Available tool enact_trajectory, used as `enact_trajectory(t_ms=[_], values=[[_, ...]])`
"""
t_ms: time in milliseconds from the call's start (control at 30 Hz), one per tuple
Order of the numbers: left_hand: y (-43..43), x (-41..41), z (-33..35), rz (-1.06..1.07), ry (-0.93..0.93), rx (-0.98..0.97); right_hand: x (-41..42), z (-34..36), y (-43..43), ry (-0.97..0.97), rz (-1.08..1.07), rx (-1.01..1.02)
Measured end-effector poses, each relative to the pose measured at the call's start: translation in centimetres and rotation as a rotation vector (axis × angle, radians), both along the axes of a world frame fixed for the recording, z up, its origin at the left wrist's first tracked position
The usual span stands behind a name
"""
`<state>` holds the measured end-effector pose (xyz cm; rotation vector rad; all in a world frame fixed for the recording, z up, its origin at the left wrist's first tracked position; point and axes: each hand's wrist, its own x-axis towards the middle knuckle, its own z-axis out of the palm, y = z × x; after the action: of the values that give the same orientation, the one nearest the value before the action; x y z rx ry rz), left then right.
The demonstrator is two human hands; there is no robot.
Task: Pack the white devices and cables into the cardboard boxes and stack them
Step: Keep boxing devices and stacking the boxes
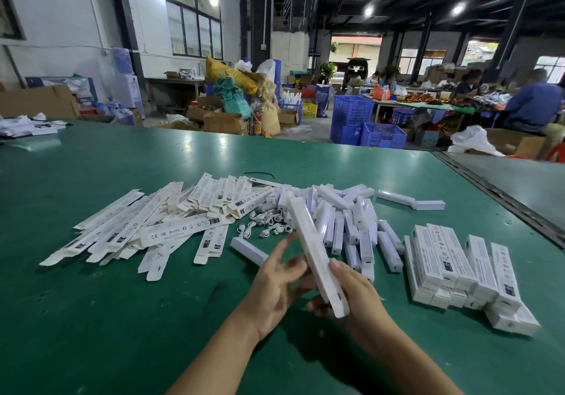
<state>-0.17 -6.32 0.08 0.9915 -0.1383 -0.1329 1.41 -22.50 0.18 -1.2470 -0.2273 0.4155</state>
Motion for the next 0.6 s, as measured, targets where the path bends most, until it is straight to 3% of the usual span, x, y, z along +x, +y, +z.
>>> enact_trajectory(t_ms=[167,367,600], values=[[-0.7,0.2,-0.8,0.151,-0.047,0.168,0.0,-0.1,0.0,0.016,0.005,-0.096],[-0.9,0.7,-1.1,0.3,-0.061,0.149,0.1,-0.9,0.1,-0.386,-0.327,-0.361],[-0.5,1.1,-1.6,0.448,-0.022,0.195,-0.2,-0.6,-0.3,-0.729,-0.208,-0.52]])
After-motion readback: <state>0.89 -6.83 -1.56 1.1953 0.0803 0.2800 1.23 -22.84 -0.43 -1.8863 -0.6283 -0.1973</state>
